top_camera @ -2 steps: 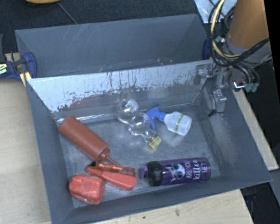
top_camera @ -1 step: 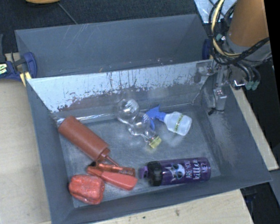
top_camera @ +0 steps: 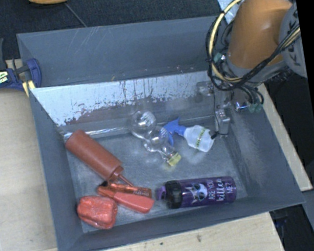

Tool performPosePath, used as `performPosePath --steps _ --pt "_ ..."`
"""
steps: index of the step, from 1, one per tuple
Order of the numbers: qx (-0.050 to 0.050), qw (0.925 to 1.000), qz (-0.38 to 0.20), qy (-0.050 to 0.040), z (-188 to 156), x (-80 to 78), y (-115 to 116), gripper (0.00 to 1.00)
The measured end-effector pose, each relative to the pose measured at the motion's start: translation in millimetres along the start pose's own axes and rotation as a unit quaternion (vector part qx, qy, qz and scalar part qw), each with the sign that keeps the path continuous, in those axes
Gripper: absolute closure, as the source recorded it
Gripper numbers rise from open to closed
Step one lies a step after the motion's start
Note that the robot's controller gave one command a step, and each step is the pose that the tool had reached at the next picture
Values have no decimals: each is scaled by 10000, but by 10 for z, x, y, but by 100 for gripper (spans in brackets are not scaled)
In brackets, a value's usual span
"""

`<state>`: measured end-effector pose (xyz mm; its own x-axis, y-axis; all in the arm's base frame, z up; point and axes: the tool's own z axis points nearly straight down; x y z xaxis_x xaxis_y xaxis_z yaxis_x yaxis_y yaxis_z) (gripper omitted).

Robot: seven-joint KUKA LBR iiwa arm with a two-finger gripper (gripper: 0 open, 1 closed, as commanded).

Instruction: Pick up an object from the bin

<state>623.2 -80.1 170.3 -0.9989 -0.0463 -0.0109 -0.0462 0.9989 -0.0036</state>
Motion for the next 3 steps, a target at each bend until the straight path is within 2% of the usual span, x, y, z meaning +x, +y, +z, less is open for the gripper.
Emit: performPosePath --steps 1,2,3 --pt "-21 9999 147 33 693 115 135 0" --pt "-18 9987 -513 44 969 77 82 100" --pt "-18 9987 -515 44 969 77 83 100"
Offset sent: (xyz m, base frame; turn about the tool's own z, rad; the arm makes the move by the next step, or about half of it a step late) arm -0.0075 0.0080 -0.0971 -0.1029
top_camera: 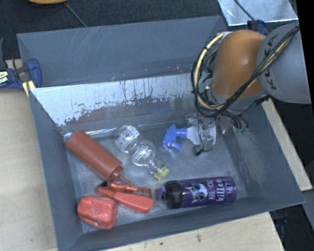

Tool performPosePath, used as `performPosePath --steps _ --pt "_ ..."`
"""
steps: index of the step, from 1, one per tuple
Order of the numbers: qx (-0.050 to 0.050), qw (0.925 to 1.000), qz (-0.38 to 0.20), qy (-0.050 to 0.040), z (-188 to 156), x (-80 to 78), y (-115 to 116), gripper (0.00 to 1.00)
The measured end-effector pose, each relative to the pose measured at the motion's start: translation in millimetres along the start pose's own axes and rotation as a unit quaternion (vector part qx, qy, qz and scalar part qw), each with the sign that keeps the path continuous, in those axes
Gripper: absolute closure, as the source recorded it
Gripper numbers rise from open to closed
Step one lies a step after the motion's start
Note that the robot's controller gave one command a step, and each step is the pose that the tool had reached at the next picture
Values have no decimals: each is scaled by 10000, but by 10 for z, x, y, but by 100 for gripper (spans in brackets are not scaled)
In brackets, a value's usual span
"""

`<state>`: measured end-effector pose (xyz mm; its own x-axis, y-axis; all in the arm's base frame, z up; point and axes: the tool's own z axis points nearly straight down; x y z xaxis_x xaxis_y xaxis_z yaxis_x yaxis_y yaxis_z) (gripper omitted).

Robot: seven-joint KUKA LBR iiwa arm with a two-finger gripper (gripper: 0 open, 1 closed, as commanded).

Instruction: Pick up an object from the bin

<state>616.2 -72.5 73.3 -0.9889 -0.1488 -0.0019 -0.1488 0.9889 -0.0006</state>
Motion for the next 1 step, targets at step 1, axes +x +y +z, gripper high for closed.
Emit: performPosePath --steps 1 --pt "5 10000 81 -15 -1444 77 -81 100"
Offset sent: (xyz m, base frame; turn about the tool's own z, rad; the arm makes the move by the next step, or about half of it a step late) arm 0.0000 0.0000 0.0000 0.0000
